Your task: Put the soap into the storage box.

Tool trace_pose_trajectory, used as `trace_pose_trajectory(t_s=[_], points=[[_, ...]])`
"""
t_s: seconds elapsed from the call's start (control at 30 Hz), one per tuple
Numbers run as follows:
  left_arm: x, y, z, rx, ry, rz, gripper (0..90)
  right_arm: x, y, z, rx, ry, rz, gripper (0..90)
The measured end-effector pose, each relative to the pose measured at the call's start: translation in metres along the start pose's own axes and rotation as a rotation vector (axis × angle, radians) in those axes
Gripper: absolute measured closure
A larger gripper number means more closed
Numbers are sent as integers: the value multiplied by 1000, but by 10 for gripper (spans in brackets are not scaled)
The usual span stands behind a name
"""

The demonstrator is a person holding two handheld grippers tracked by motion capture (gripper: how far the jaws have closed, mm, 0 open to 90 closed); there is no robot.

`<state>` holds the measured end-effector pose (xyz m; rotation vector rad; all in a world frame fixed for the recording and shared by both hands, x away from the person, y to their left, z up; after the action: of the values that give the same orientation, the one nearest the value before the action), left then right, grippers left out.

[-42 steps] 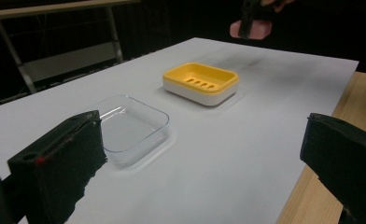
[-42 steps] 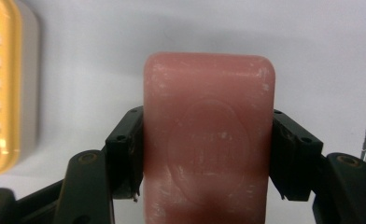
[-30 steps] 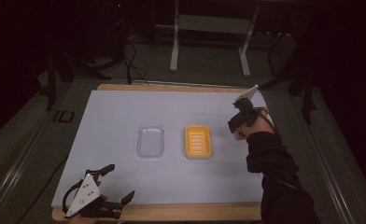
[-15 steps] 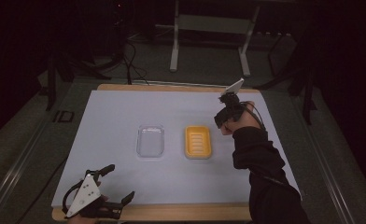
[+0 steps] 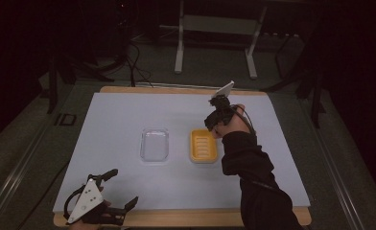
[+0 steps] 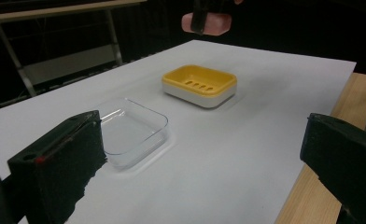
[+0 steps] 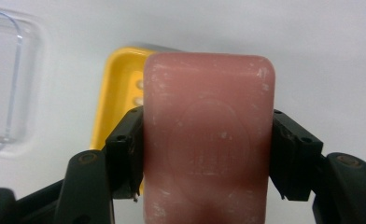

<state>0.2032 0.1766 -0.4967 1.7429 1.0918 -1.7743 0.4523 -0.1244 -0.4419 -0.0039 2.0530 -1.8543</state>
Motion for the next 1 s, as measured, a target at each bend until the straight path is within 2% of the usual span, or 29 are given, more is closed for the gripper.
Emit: trace_pose_trajectory(t_s=[0.27,0.4,0.47,0.67,1.0], points=[[0,0,0,3,0,-1,2,1,14,-16,-41,10,-16,374],[0,0,0,3,0,0,2,2,20,-18,-49,18,-6,374],[0,0,1,5,1,1,2,2,24,-19,-61,48,26,374],[0,0,1,6,2,0,2,6,37,-23,-97,81,30,374],[0,-1,1,8,3,2,2,14,60,-26,-84,118,33,374]])
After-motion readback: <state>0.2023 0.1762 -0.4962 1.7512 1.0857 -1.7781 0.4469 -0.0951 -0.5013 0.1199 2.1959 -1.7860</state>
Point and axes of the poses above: each handheld gripper's, and its own axes: y roughly forward along the jaws, x roughly out of its underside, z roughly to its right, the point moved 5 cm from there along y, roughly forward along the jaws, and after that the axes turned 5 degrees about -x, right-handed, at the moved point
